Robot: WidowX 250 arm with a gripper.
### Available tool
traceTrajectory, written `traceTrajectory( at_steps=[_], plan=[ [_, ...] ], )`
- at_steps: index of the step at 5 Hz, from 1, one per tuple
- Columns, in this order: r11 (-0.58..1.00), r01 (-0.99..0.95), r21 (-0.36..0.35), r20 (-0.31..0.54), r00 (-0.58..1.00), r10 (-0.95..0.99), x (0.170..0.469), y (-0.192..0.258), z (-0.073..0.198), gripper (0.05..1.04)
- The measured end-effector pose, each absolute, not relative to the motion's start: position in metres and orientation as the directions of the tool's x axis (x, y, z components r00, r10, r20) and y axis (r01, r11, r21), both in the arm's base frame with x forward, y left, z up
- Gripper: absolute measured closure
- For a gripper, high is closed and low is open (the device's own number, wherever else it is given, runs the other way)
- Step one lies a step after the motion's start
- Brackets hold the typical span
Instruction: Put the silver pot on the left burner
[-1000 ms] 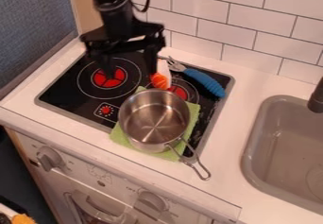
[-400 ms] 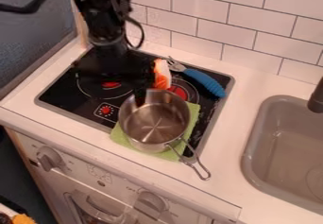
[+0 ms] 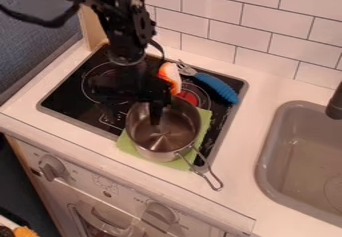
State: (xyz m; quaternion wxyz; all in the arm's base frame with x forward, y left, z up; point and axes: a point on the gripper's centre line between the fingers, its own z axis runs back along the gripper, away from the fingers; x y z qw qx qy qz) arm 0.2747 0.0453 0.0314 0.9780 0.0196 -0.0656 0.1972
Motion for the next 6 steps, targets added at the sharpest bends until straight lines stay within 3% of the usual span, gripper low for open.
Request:
traceTrajectory(
  at_steps=[2,3,4,6],
  plan=[
    [0.918,-0.395,0.023,0.198,0.902,0.383,0.2743,0.047,0.0254,0.723],
    [0.926,-0.377,0.034,0.205,0.909,0.363,0.2754,0.0427,0.0258,0.924],
    [0.923,-0.381,0.052,0.198,0.91,0.364,0.2734,0.0431,0.0257,0.998],
    [0.925,-0.378,0.042,0.184,0.913,0.365,0.2718,0.0396,0.0274,0.999]
  ],
)
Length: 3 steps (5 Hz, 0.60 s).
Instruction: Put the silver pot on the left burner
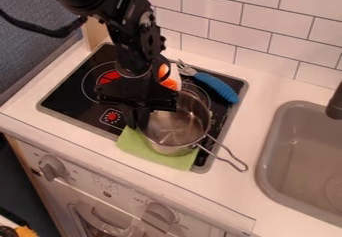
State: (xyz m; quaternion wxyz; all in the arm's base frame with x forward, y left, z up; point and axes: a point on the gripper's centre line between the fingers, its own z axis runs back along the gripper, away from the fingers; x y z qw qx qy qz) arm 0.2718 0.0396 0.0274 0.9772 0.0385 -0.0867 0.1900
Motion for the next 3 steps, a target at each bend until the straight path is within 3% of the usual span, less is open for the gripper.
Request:
traceTrajectory(
  at_steps=[2,3],
  plan=[
    [0.938,-0.345,-0.026,0.198,0.918,0.343,0.272,0.044,0.054,1.006],
    [0.922,-0.383,-0.059,0.22,0.896,0.387,0.286,0.059,0.071,1.006]
  ],
)
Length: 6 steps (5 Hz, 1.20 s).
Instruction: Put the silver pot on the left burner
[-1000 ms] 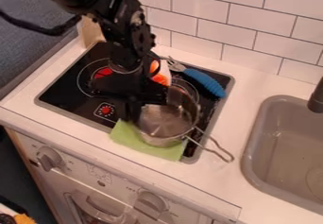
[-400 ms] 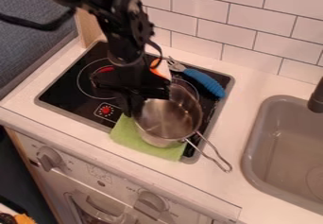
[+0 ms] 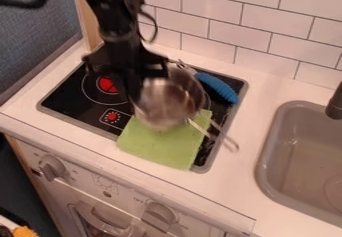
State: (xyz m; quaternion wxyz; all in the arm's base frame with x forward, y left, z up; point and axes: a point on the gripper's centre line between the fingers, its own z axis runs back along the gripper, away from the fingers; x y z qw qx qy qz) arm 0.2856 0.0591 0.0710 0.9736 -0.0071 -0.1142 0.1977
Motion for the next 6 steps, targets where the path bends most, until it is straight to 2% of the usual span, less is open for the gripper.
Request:
traceTrajectory(
  at_steps=[1,2,3,4,5,6],
  plan=[
    [0.922,-0.38,-0.074,0.255,0.887,0.386,0.302,0.072,0.081,1.006],
    [0.906,-0.406,-0.121,0.302,0.854,0.423,0.323,0.1,0.099,1.006],
    [0.879,-0.449,-0.157,0.312,0.822,0.476,0.334,0.124,0.107,1.006],
    [0.85,-0.499,-0.171,0.286,0.8,0.527,0.34,0.151,0.101,1.006],
    [0.82,-0.538,-0.194,0.263,0.777,0.572,0.346,0.176,0.08,1.006],
    [0.815,-0.55,-0.186,0.239,0.779,0.58,0.351,0.194,0.057,1.006]
  ],
)
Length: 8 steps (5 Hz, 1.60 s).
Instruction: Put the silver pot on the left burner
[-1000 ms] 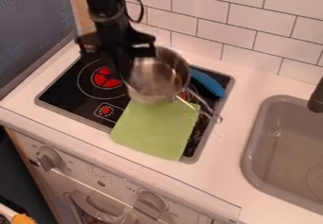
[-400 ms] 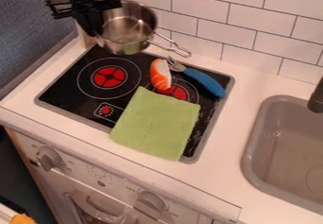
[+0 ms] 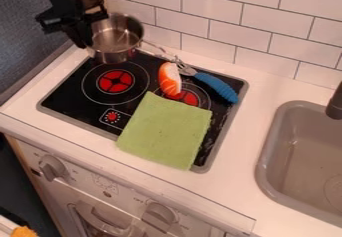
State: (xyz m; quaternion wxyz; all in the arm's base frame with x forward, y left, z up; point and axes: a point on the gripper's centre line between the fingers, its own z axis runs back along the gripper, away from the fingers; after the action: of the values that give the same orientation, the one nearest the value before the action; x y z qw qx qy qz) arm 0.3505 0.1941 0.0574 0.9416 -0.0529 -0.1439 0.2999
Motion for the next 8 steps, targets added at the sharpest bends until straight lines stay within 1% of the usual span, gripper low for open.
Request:
traceTrajectory(
  at_steps=[1,2,3,4,5,6,7,8],
  plan=[
    [0.817,-0.551,-0.167,0.21,0.79,0.576,0.358,0.204,0.034,1.006],
    [0.801,-0.573,-0.172,0.189,0.779,0.598,0.362,0.209,0.023,1.006],
    [0.798,-0.578,-0.17,0.153,0.784,0.601,0.362,0.208,0.02,0.968],
    [0.787,-0.599,-0.149,0.134,0.776,0.616,0.358,0.21,0.02,0.8],
    [0.787,-0.598,-0.148,0.132,0.777,0.615,0.358,0.209,0.02,0.518],
    [0.787,-0.599,-0.145,0.126,0.778,0.615,0.358,0.208,0.02,0.189],
    [0.787,-0.6,-0.144,0.121,0.778,0.616,0.356,0.207,0.02,0.072],
    [0.794,-0.587,-0.158,0.13,0.785,0.606,0.359,0.201,0.03,0.077]
  ],
)
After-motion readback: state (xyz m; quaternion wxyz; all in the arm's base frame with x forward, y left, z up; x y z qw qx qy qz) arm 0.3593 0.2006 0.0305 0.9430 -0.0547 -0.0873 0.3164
